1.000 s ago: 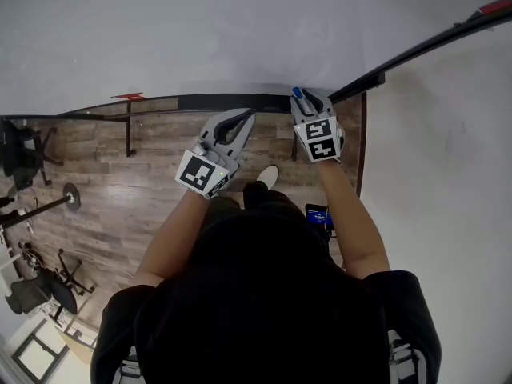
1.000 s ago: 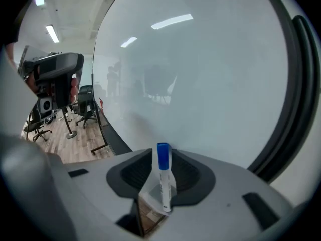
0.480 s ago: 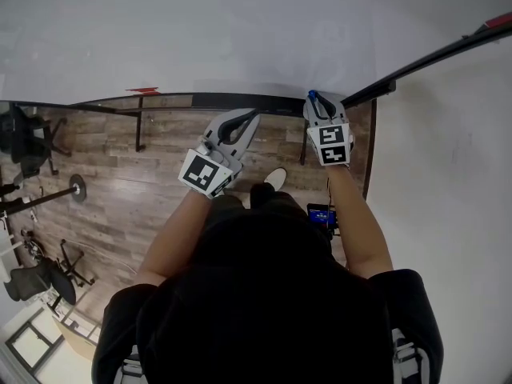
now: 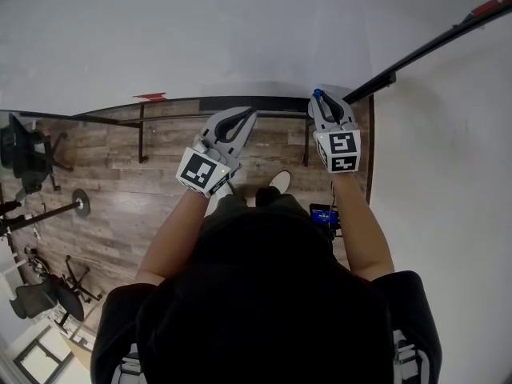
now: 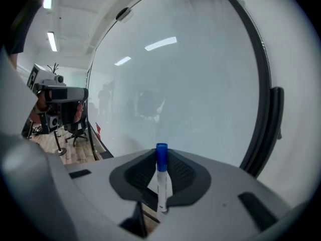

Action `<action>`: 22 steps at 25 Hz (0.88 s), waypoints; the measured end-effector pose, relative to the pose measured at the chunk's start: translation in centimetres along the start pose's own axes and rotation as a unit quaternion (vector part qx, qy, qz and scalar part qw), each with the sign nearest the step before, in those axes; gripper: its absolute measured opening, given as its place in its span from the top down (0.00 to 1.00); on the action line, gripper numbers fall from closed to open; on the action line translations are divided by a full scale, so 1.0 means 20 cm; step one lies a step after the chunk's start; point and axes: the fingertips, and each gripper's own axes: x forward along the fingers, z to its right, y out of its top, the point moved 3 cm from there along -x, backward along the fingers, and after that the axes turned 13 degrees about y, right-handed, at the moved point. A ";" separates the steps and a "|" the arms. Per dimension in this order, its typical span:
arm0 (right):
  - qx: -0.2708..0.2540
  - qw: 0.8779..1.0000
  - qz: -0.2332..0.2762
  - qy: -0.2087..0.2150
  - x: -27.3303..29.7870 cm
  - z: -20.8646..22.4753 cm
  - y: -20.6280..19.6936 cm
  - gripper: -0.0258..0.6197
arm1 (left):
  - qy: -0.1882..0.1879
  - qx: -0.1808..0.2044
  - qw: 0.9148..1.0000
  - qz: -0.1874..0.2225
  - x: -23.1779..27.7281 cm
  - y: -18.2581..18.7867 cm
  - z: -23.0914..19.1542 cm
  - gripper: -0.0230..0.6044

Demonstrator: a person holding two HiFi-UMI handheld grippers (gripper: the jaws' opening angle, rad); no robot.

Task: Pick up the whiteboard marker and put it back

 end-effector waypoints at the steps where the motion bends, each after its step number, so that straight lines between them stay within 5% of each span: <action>1: 0.000 1.000 0.007 -0.004 0.01 -0.03 0.03 0.86 | -0.003 0.002 1.000 0.001 -0.02 0.00 -0.03 0.96; 10: 0.004 0.996 0.084 -0.002 -0.10 -0.22 0.40 0.86 | -0.012 0.020 1.000 0.020 -0.19 0.10 -0.20 0.96; 22: -0.022 0.983 0.147 0.112 -0.23 -0.66 0.91 0.86 | -0.003 0.033 0.999 0.035 -0.41 0.41 -0.30 0.96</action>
